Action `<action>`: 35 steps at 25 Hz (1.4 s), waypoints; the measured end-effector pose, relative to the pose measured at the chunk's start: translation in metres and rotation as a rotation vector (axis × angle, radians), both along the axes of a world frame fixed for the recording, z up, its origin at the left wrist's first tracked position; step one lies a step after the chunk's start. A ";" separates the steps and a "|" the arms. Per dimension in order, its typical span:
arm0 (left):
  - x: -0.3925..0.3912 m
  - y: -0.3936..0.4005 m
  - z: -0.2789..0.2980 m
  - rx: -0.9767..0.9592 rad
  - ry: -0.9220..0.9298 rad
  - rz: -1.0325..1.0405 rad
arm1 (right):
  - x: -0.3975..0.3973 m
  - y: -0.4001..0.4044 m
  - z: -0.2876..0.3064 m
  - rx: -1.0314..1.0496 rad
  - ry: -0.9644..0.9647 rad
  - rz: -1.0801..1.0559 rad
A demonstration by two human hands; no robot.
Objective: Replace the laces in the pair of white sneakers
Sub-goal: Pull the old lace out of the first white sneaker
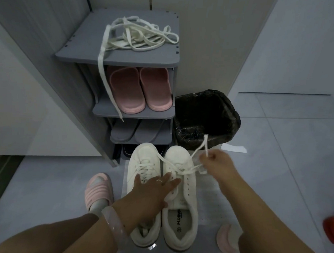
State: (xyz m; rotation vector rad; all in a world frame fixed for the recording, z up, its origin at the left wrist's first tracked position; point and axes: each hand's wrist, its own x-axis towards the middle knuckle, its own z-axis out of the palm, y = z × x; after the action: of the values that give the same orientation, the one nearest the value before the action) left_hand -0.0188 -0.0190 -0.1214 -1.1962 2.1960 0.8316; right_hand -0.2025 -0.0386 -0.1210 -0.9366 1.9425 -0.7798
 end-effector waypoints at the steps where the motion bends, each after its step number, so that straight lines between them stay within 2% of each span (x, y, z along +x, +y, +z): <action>1: 0.001 0.000 0.002 0.002 0.008 0.004 | 0.008 0.005 -0.011 0.094 0.049 0.099; 3: 0.002 0.001 0.005 -0.003 0.015 0.005 | 0.017 0.011 -0.026 0.116 0.179 0.203; 5: 0.002 0.002 0.006 -0.008 0.007 -0.005 | 0.021 0.011 -0.033 0.080 0.281 0.197; 7: 0.002 0.002 0.006 -0.009 0.012 0.001 | 0.022 0.007 -0.032 0.016 0.303 0.188; 9: 0.002 0.001 0.006 -0.003 0.014 0.006 | 0.020 0.001 -0.018 -0.131 0.145 0.071; 11: 0.001 0.000 0.005 0.004 0.010 0.006 | 0.008 -0.006 -0.001 -0.305 -0.006 -0.157; 13: 0.001 0.000 0.005 0.007 0.007 0.005 | -0.005 -0.009 0.004 -0.308 -0.055 -0.263; 14: 0.001 0.000 0.005 0.006 0.005 0.005 | -0.005 -0.007 0.001 -0.215 -0.040 -0.230; 17: 0.000 0.001 0.006 0.006 0.002 0.006 | 0.014 0.009 -0.024 0.104 0.148 0.115; 21: 0.001 0.001 0.005 0.001 0.004 0.006 | 0.024 0.014 -0.039 0.073 0.269 0.190; 27: 0.001 0.000 0.009 0.007 0.008 0.012 | 0.020 0.016 -0.029 0.085 0.647 0.593; 29: -0.001 0.000 0.008 0.009 0.002 0.012 | 0.012 0.013 -0.017 -0.063 0.667 0.496; 32: -0.001 -0.001 0.004 0.027 0.009 0.036 | -0.021 -0.003 0.018 -0.384 0.624 0.035; 34: -0.005 -0.004 0.001 -0.031 0.055 0.104 | -0.050 -0.005 0.040 -0.472 0.588 -0.184; 35: -0.008 -0.006 -0.002 -0.117 0.088 0.149 | -0.060 -0.004 0.046 -0.448 0.580 -0.207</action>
State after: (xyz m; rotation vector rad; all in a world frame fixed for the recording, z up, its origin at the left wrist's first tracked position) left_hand -0.0263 -0.0250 -0.1230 -1.4190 2.2752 0.8397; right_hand -0.2622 -0.0423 -0.0750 -1.3552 2.4445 -1.1955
